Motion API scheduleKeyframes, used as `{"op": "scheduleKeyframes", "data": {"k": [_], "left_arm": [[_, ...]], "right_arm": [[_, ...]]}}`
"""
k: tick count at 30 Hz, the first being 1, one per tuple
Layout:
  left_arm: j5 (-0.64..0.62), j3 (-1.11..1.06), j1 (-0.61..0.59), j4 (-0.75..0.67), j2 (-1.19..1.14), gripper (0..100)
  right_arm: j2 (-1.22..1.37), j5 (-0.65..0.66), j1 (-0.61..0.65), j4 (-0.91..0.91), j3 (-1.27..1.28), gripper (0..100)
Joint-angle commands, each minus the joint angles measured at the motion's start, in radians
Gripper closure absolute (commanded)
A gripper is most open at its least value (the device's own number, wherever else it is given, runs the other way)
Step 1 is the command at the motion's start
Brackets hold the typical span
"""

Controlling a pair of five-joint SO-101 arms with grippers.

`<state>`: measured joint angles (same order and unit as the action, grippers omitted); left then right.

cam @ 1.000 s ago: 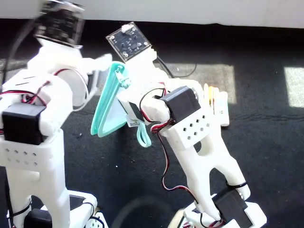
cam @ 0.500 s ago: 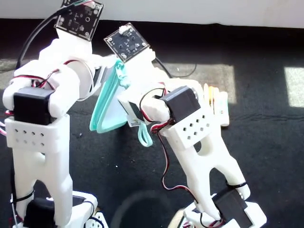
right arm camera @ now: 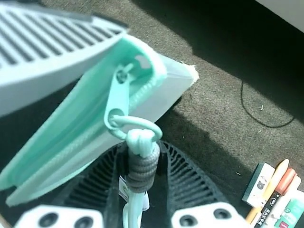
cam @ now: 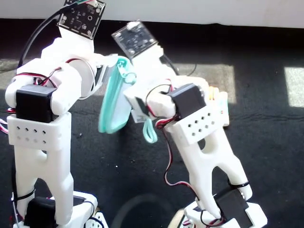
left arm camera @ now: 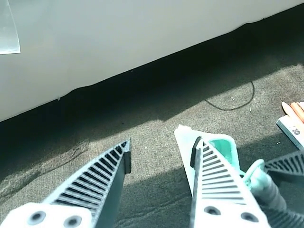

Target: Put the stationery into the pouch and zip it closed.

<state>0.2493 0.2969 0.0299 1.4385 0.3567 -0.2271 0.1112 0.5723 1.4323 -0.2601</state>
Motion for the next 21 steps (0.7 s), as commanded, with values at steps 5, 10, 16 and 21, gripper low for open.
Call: {"op": "scheduleKeyframes", "data": {"k": [5,10,16,21], "left_arm": [[0.012,0.002,0.028,0.104,-0.001,78],[0.012,0.005,0.044,0.163,0.001,78],[0.014,0.01,0.03,0.279,0.002,78],[0.054,0.012,-0.047,0.278,0.002,78]], "right_arm": [[-0.002,0.011,-0.056,-0.15,-0.01,99.3],[-0.002,0.011,-0.056,-0.209,-0.01,99.3],[-0.002,0.009,-0.036,-0.163,-0.002,99.3],[-0.002,0.009,0.021,-0.084,-0.002,99.3]]}}
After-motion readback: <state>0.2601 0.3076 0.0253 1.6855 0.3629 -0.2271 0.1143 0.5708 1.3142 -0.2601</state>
